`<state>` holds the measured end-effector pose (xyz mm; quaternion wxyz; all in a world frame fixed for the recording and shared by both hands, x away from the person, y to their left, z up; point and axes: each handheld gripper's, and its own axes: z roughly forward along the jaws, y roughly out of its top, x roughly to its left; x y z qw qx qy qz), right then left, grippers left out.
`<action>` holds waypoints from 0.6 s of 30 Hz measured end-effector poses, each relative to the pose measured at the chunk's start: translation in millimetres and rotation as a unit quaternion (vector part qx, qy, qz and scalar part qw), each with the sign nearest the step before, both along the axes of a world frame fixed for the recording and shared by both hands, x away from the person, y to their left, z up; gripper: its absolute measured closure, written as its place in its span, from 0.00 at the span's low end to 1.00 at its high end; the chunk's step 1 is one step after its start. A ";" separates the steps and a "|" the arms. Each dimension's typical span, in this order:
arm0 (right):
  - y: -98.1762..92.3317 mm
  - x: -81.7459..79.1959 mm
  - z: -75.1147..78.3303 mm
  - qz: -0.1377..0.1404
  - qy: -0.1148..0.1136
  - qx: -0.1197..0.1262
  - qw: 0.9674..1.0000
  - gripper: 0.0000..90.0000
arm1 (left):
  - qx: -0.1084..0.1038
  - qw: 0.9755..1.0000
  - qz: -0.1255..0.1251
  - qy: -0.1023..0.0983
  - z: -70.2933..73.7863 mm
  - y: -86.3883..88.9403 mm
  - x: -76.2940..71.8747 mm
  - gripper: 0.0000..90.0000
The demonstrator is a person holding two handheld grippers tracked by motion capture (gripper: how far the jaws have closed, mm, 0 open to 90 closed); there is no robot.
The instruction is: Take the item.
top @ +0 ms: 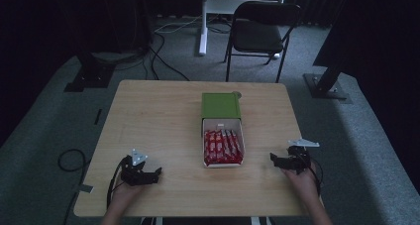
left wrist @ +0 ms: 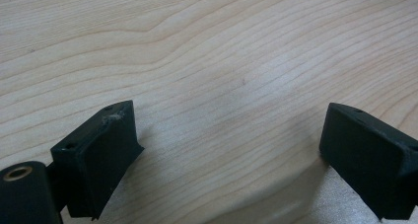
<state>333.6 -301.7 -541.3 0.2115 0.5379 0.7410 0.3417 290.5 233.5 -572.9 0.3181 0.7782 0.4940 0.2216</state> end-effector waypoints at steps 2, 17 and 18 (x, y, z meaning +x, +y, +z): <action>4.0 0.6 13.7 0.005 -0.011 0.006 1.000 0.13 | 0.000 1.000 -0.001 0.000 0.0 0.1 0.1 0.10; 41.7 0.8 63.3 0.035 -0.046 0.021 0.998 0.13 | 0.000 1.000 -0.002 0.000 0.0 0.3 0.3 0.10; 44.4 0.2 66.0 0.038 -0.048 0.024 0.998 0.13 | 0.000 1.000 -0.002 0.000 0.0 0.3 0.3 0.10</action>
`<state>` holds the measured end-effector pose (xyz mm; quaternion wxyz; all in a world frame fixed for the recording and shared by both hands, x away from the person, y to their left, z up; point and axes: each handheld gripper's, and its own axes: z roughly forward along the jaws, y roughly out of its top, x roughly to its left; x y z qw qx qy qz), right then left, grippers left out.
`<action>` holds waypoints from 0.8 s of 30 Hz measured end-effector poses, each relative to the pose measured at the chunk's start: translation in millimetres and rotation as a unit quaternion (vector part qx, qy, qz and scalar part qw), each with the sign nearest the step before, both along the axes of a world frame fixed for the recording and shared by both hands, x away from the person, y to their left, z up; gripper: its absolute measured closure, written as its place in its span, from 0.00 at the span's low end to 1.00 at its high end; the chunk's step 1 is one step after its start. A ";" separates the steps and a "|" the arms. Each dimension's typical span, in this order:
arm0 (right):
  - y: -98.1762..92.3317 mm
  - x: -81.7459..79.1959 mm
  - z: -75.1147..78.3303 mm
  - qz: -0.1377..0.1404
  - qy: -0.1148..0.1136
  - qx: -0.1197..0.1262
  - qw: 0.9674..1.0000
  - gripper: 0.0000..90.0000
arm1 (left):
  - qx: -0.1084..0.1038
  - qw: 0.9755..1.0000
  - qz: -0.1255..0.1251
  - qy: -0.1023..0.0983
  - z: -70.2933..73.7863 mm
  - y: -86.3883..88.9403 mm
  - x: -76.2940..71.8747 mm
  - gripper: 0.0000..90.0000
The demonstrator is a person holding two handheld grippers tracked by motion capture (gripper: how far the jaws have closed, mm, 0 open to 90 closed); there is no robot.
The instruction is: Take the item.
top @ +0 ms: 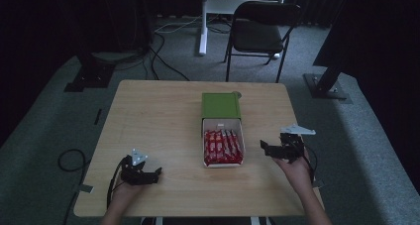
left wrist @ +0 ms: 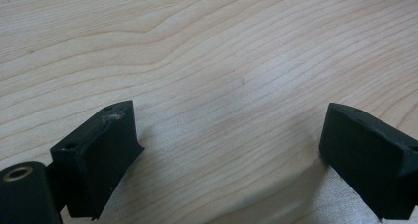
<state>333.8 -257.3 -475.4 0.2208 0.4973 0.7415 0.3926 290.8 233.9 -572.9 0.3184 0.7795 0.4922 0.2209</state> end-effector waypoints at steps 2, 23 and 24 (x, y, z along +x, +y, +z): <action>5.5 -0.6 5.0 0.008 -0.002 0.000 1.000 0.13 | 0.000 1.000 0.000 0.000 0.0 0.0 0.0 0.10; 64.5 -1.8 28.3 0.085 -0.012 0.006 0.996 0.14 | 0.000 1.000 -0.001 -0.001 0.0 0.1 0.2 0.10; 68.9 -2.1 28.8 0.090 -0.012 0.006 0.996 0.14 | -0.001 1.000 0.000 -0.001 -0.1 0.0 0.2 0.10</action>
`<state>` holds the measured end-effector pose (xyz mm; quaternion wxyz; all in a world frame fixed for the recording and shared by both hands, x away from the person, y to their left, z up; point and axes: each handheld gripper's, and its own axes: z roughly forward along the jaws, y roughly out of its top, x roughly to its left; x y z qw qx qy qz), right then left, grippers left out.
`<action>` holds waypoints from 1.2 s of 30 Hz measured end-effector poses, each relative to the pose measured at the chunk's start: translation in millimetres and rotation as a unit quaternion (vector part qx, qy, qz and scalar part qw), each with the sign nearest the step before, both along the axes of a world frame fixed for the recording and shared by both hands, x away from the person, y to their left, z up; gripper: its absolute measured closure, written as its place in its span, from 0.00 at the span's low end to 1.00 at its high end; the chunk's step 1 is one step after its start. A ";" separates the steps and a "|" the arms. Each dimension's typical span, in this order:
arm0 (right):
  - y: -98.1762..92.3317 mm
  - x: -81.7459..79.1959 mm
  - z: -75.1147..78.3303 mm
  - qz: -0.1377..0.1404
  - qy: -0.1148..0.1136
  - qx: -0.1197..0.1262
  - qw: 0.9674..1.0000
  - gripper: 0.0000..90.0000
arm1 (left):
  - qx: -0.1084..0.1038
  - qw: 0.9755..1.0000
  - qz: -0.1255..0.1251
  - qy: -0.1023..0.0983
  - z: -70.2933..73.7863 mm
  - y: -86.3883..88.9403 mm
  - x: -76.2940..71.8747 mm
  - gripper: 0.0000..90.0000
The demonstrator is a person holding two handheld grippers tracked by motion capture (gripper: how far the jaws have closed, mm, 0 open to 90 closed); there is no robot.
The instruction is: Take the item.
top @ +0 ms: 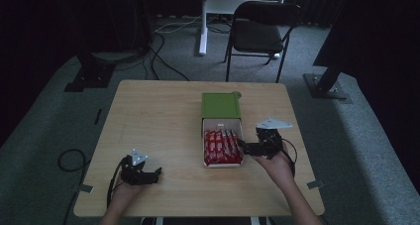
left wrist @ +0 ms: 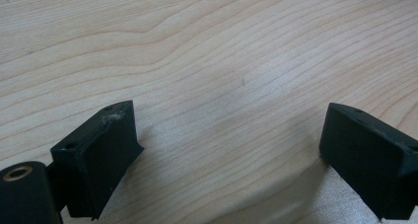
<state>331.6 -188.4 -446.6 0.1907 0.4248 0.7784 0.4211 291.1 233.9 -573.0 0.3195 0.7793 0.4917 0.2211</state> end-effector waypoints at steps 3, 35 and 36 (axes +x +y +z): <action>10.5 -0.4 0.1 0.011 0.001 -0.001 1.000 0.14 | -0.001 1.000 0.000 0.001 0.0 -0.1 -0.1 0.10; 64.9 -11.7 -40.8 0.021 0.048 -0.039 0.998 0.53 | 0.000 1.000 0.000 0.000 0.0 -0.1 0.0 0.10; 65.1 -11.9 -41.6 0.017 0.048 -0.041 0.998 0.54 | 0.000 1.000 0.000 0.000 0.0 -0.1 0.0 0.10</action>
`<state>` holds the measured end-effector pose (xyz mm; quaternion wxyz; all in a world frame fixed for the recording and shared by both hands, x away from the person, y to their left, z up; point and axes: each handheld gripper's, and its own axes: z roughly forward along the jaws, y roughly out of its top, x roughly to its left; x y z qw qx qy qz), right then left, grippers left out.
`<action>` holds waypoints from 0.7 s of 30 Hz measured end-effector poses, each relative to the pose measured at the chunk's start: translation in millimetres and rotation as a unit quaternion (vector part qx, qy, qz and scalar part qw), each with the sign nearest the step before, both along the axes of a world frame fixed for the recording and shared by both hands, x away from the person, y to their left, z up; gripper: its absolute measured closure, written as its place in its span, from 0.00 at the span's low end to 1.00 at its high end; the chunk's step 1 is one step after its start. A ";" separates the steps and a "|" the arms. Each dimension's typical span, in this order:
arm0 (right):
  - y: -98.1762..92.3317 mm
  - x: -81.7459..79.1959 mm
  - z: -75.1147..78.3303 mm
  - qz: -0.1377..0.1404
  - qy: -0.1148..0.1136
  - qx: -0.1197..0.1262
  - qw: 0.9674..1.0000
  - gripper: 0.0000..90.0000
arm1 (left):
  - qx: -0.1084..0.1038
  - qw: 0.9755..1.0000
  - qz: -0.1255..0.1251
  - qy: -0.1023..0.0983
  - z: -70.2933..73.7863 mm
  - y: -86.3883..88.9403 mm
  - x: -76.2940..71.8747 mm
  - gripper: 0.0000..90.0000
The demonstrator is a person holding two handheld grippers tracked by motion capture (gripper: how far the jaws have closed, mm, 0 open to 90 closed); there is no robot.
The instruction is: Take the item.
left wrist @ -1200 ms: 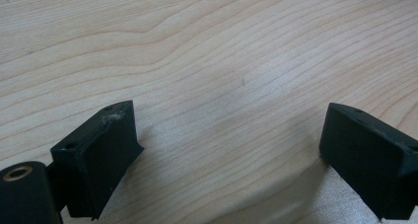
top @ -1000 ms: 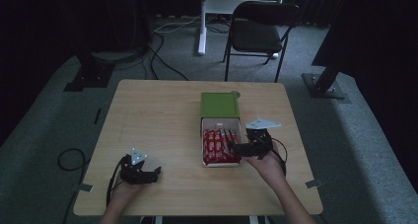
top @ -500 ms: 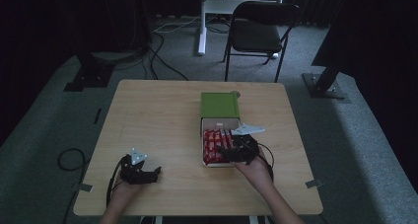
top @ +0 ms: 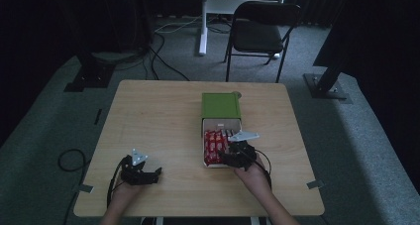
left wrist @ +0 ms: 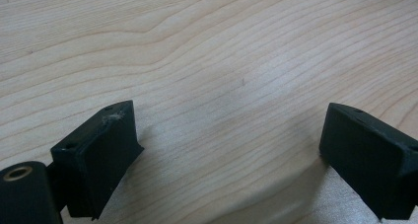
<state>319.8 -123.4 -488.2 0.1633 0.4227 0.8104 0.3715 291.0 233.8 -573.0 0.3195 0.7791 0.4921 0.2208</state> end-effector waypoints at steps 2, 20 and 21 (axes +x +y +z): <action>1.1 -0.6 -1.2 -0.005 -0.001 -0.004 1.000 0.57 | 0.000 1.000 0.000 0.000 0.0 0.1 0.0 0.10; 5.1 -3.7 -5.4 -0.005 -0.006 -0.013 1.000 0.79 | 0.001 1.000 -0.001 0.000 0.1 0.1 0.0 0.10; 4.4 -3.7 -5.2 -0.006 -0.007 -0.013 1.000 0.79 | 0.001 1.000 -0.001 0.001 0.1 0.1 0.0 0.10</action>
